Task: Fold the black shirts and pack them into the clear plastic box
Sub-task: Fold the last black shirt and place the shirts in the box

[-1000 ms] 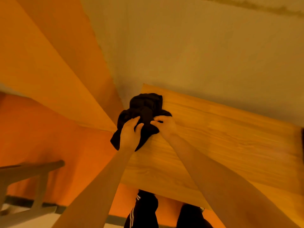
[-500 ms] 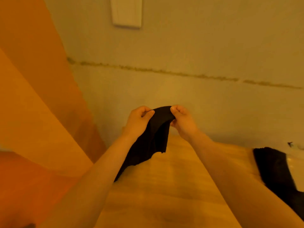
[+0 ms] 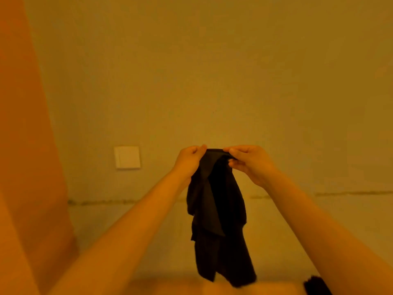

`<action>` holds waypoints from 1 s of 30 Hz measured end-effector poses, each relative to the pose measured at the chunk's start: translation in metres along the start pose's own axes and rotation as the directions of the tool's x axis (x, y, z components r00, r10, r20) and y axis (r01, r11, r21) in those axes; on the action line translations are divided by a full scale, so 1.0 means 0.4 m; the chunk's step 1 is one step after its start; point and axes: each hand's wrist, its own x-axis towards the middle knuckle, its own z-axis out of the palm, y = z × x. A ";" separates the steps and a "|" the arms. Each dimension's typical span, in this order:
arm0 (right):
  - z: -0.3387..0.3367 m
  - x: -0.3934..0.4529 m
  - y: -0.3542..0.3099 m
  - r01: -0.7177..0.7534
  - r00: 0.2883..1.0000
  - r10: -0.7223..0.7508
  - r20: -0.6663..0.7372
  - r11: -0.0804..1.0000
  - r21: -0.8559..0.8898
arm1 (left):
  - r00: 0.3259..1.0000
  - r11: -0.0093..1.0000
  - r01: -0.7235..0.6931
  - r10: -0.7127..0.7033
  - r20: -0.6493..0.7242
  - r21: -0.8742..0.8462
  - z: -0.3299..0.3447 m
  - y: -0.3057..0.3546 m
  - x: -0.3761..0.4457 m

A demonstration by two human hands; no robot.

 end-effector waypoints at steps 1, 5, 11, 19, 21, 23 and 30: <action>-0.021 0.002 -0.027 0.053 0.999 -0.053 -0.012 0.997 -0.061 | 0.999 0.998 0.030 -0.029 0.034 -0.056 0.018 0.037 0.007; -0.091 0.005 -0.099 0.212 0.971 -0.240 0.002 0.853 -0.476 | 0.986 0.999 0.013 -0.008 0.165 -0.031 0.067 0.139 0.011; -0.167 0.028 -0.166 0.294 0.948 -0.295 0.116 0.680 -0.672 | 0.859 0.599 -0.496 0.235 0.454 0.628 0.088 0.225 0.019; -0.244 0.029 -0.219 0.177 0.973 -0.128 0.192 0.948 -0.265 | 0.884 0.831 -0.333 0.110 0.455 0.445 0.076 0.312 0.039; -0.250 0.036 -0.218 0.158 0.975 -0.125 0.181 0.971 -0.180 | 0.896 0.905 -0.271 0.113 0.429 0.329 0.070 0.318 0.048; -0.243 0.046 -0.215 0.151 0.980 -0.140 0.144 0.986 -0.072 | 0.912 0.945 -0.233 0.130 0.389 0.230 0.064 0.322 0.059; -0.230 0.043 -0.249 0.207 0.976 -0.177 0.130 0.938 -0.279 | 0.958 0.985 -0.140 0.110 0.265 0.099 0.023 0.357 0.063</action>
